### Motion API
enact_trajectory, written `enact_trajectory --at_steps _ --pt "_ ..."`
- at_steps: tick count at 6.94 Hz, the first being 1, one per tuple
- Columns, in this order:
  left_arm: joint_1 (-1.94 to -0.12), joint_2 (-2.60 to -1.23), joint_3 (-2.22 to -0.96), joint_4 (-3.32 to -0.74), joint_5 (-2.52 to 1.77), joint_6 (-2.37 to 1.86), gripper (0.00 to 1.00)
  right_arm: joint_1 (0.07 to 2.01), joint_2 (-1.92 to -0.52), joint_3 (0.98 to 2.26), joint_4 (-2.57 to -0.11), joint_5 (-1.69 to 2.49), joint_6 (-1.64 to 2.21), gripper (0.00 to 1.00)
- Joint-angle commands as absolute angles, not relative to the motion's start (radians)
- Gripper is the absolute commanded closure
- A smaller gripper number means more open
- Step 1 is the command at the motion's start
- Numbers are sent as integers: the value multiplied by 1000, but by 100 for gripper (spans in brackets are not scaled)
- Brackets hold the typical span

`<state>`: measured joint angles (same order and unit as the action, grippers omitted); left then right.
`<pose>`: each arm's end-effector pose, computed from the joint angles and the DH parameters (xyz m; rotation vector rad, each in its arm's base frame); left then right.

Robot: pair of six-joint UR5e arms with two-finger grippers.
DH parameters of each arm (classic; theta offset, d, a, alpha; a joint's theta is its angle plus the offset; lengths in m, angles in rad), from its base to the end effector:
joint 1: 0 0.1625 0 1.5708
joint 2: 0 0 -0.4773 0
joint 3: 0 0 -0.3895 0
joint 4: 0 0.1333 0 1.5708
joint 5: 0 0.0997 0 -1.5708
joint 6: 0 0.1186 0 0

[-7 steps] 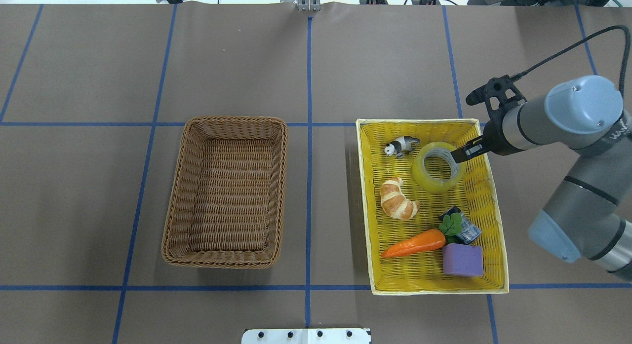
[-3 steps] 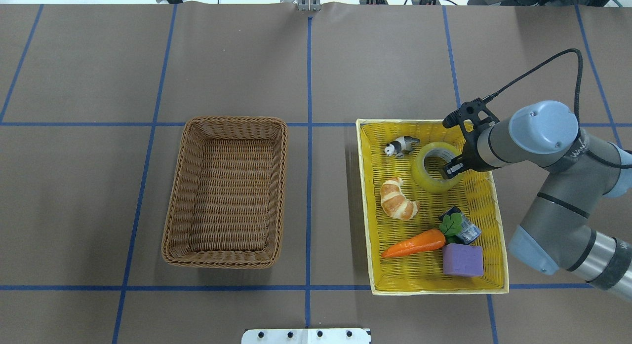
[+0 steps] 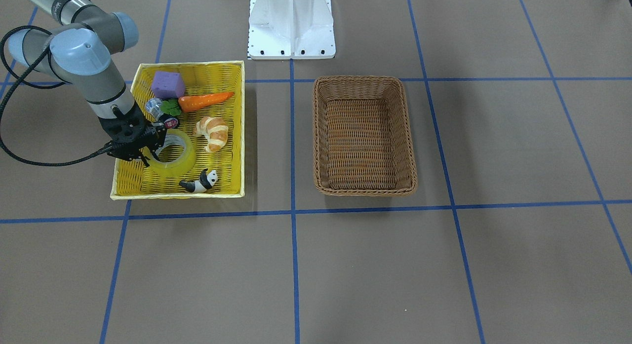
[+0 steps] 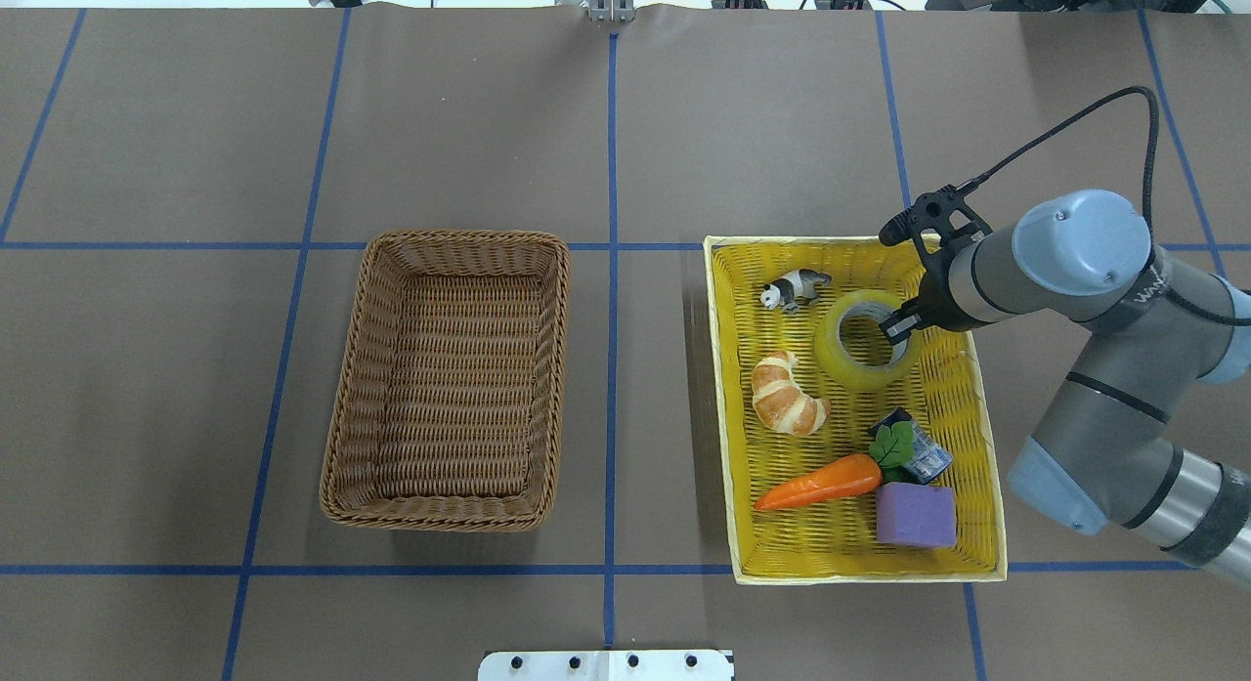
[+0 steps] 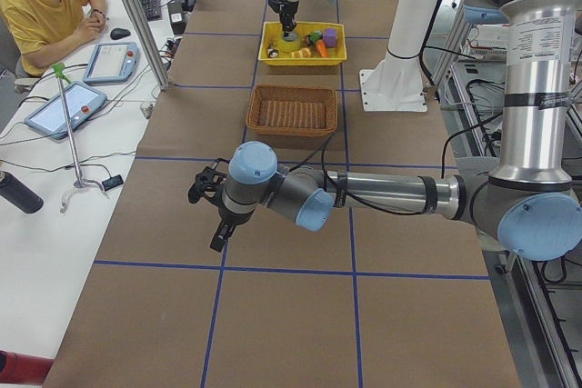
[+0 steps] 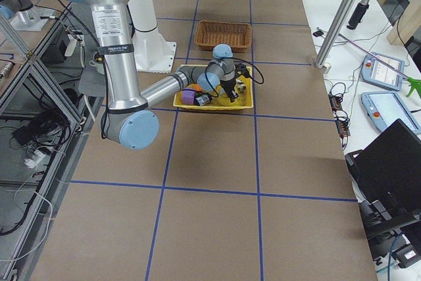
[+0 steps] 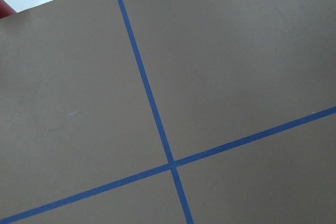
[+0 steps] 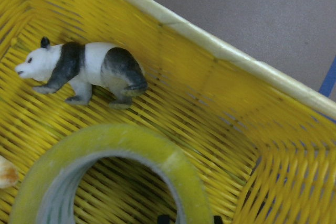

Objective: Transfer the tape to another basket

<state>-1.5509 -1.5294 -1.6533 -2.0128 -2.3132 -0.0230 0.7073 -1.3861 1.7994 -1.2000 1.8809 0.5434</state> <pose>-0.0432 -0.4993 0.6545 0.4448 0.7373 0.1764 -0.3889 -0.4602 0.4848 0.4059 -0.7326 -0.4229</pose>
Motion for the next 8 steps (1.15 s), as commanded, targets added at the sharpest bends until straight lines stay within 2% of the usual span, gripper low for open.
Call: enact_trajectory --at_steps 1,3,5,8 --pt "-1551 -1529 -1652 -2013 -2313 -23 1 794 -1384 1822 -1193 1917 535 100" --pt "-1551 -1545 -1664 -2013 -2360 -34 1 914 -1335 1835 -1193 2032 551 100" --pt "-1523 -1621 -1704 -2066 -2439 -292 1 917 -1249 1827 -1193 2028 685 100" --pt "-1340 -1652 -1706 -2500 -2431 -768 0 881 -1131 1812 -1193 2022 767 100"
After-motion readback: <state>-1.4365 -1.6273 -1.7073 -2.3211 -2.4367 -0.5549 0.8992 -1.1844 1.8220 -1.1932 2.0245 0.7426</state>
